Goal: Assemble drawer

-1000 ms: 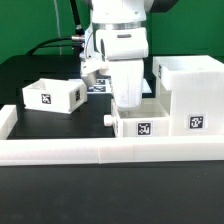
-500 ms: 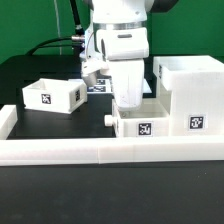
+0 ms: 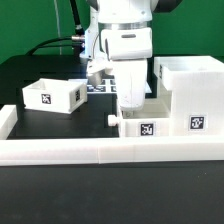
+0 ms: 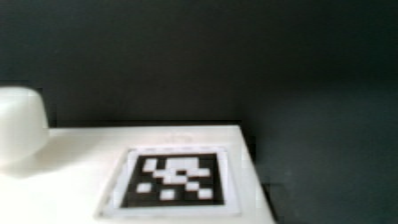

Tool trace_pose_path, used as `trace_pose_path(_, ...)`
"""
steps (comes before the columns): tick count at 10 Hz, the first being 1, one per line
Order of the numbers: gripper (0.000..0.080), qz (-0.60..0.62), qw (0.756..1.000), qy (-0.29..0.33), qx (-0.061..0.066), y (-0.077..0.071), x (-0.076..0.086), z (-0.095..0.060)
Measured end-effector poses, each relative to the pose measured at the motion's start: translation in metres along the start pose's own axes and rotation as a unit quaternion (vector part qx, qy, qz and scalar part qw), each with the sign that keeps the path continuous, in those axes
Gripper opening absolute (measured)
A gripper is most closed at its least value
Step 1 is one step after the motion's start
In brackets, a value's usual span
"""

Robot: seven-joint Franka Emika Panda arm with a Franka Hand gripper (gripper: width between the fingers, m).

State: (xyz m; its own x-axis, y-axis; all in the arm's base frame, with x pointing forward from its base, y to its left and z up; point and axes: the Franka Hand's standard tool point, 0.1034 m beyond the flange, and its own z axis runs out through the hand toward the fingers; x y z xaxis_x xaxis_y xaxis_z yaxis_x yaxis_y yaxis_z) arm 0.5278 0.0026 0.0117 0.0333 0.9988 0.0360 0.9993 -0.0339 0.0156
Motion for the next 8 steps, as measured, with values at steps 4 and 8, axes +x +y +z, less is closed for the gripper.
trace_pose_path(4, 0.0042, 0.008, 1.0, 0.0, 0.0, 0.0035, 0.0039, 0.0004)
trace_pose_path(8, 0.0042, -0.002, 1.0, -0.011, 0.005, 0.0057, 0.0074, -0.0004)
